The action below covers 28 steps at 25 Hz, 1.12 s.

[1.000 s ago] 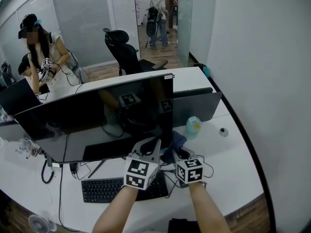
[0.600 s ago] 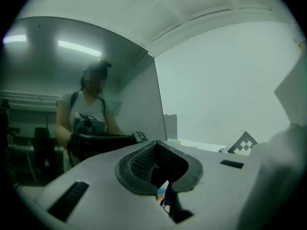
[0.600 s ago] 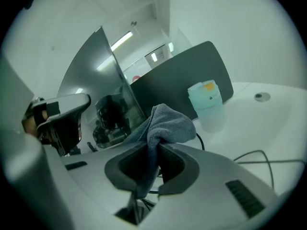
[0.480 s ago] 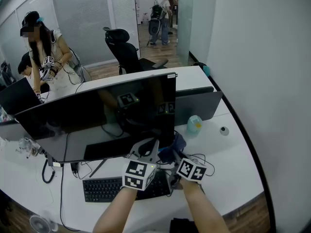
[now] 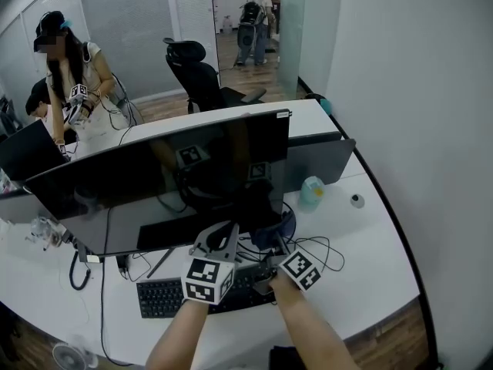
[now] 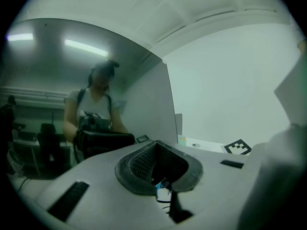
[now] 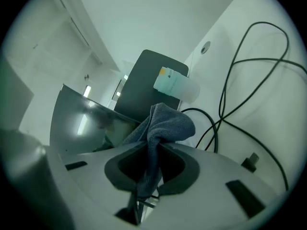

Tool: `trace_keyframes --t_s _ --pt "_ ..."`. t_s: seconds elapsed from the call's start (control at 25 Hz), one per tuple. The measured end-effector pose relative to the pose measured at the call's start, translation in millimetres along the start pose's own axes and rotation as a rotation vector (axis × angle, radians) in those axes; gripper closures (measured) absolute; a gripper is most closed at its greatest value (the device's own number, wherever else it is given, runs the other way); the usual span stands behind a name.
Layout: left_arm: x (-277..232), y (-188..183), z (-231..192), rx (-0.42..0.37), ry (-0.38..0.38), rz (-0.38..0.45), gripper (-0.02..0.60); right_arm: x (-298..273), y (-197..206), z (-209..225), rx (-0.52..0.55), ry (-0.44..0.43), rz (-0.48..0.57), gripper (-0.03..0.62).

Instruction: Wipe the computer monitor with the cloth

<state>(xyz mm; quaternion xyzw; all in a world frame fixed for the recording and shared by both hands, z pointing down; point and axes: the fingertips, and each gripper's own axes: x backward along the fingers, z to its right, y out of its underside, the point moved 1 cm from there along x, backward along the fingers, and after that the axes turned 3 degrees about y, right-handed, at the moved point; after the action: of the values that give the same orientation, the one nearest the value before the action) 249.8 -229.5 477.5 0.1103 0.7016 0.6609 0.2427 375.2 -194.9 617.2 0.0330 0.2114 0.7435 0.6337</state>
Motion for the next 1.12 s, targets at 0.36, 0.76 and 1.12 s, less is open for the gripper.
trace_keyframes --t_s 0.36,0.76,1.12 --pt "13 5 -12 0.029 0.010 0.003 0.574 -2 10 -6 -0.013 0.011 0.071 0.537" --pt "32 8 -20 0.054 0.029 0.013 0.574 2 25 -20 0.020 0.012 0.069 0.537" --pt "56 8 -43 0.060 0.011 0.023 0.574 0 45 -29 0.050 0.021 0.031 0.537"
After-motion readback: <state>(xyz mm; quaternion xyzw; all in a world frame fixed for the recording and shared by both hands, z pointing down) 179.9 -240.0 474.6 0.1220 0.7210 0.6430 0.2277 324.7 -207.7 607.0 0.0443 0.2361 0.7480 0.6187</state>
